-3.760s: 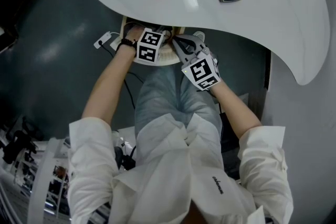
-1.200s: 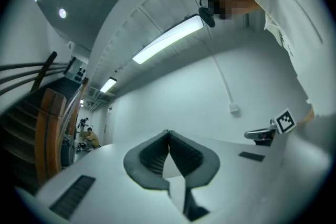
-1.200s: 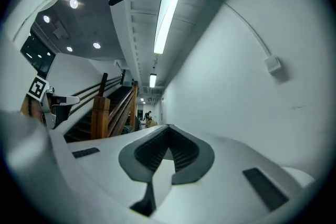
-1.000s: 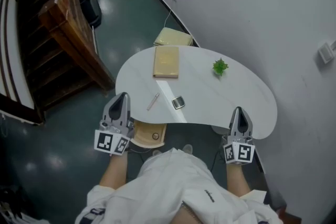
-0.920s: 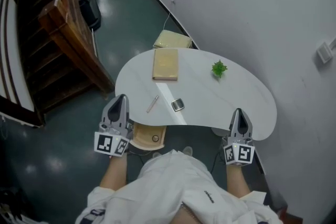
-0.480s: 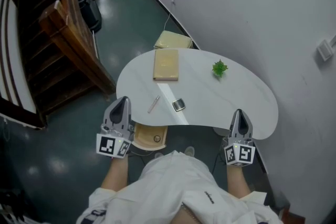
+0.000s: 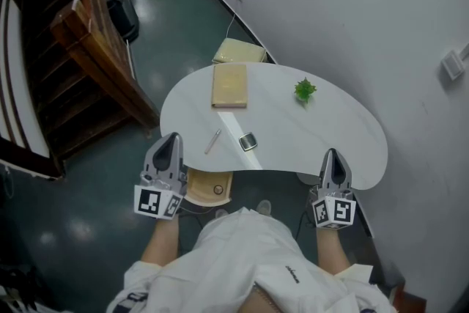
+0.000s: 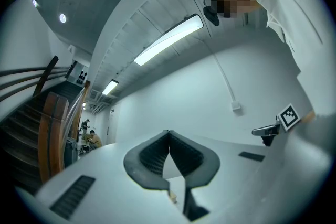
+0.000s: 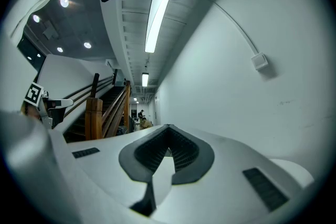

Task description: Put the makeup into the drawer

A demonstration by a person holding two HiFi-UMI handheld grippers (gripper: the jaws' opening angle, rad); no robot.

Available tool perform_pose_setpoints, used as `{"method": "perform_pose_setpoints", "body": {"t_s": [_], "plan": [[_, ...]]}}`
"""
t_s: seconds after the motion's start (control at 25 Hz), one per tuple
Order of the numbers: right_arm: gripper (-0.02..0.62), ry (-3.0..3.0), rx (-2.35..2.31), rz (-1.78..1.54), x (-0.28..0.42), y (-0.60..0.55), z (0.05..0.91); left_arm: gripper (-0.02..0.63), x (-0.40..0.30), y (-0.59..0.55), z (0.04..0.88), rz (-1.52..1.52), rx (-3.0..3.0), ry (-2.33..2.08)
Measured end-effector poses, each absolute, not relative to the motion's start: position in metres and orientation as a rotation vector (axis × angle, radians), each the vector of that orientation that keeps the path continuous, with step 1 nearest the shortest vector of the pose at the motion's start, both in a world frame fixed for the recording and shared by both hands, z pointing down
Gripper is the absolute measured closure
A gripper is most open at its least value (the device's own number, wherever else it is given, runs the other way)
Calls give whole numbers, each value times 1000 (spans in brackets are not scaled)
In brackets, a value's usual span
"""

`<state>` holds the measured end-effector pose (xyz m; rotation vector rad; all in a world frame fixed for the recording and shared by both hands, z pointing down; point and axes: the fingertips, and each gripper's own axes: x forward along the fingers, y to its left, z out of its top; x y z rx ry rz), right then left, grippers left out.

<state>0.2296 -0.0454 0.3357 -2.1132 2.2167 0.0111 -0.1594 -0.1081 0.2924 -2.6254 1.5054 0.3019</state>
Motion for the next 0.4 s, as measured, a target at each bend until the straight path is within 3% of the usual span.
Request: {"method": "perform_pose_setpoints", "body": {"t_s": [0.4], "plan": [[578,2220,-2122,-4,229,-45,338,580,-152,-106,297,272,-2630,1472]]}}
